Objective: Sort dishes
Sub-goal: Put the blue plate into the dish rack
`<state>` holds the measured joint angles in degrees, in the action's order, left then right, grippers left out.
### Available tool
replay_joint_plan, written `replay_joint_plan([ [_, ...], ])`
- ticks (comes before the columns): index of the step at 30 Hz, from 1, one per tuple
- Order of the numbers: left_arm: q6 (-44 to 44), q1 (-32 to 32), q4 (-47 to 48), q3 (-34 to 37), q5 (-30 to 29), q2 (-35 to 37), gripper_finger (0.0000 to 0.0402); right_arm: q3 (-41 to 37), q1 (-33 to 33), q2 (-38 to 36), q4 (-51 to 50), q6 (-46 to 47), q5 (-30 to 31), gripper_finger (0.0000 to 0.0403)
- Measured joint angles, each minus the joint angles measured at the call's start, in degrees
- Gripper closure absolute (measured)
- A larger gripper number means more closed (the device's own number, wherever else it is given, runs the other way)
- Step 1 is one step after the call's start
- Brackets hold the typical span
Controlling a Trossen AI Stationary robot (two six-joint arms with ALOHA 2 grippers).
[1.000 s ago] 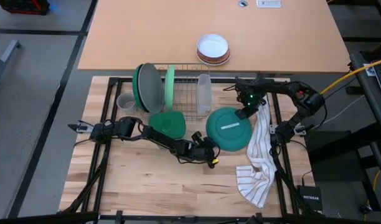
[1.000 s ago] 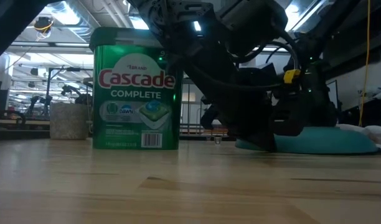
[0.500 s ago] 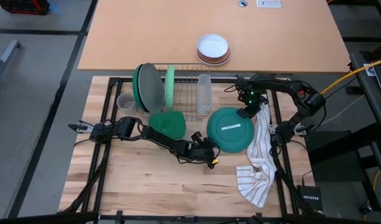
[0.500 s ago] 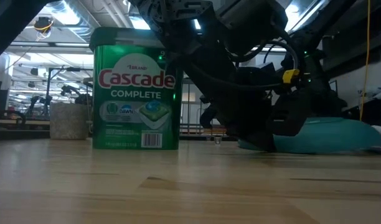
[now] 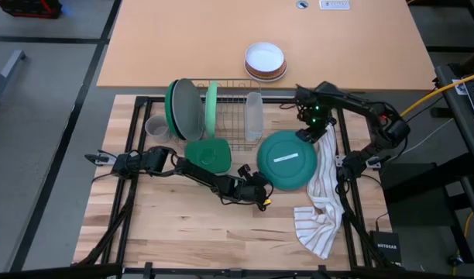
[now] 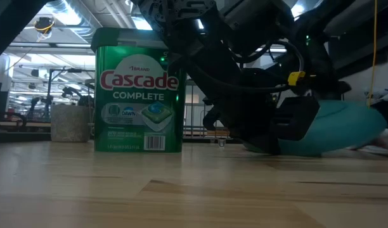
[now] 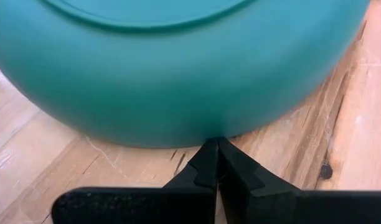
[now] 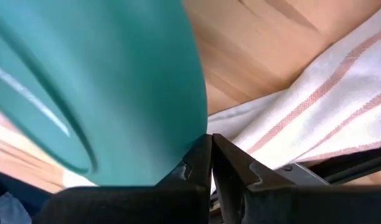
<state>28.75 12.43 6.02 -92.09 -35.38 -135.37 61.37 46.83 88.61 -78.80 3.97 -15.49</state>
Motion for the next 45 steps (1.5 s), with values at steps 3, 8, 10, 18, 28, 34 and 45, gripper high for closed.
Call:
replay_joint_plan([
  [3, 0.00, 0.00, 0.00, 0.00, 0.04, -0.02, 0.0400, 1.77, 0.00, -1.35, -1.72, 0.11, -0.93, 0.0384],
  [8, 0.00, 0.02, 0.00, 0.00, 0.12, -0.07, 0.0400, 3.46, 0.00, -3.47, -4.34, 0.31, -4.51, 0.0384],
  [10, 0.00, 0.02, 0.02, 0.00, 0.14, -0.07, 0.0400, 3.49, 0.00, -4.35, -4.82, 0.35, -6.05, 0.0384],
  [18, 0.00, 0.07, 0.04, 0.02, 0.28, -0.07, 0.0400, 3.54, 0.00, -6.70, -8.39, 0.86, -9.30, 0.0384],
  [28, -0.06, 0.07, 0.09, 0.04, 0.28, -0.09, 0.0400, 3.54, 0.00, -9.86, -8.92, 0.68, -15.97, 0.0384],
  [34, -0.11, 0.07, 0.07, 0.07, 0.28, -0.09, 0.0400, 3.54, 0.02, -12.49, -8.92, 0.63, -21.51, 0.0384],
  [45, -0.20, 0.08, -0.15, 0.07, 0.24, -0.09, 0.0400, 3.51, -0.04, -17.51, -7.65, 0.61, -27.65, 0.0384],
])
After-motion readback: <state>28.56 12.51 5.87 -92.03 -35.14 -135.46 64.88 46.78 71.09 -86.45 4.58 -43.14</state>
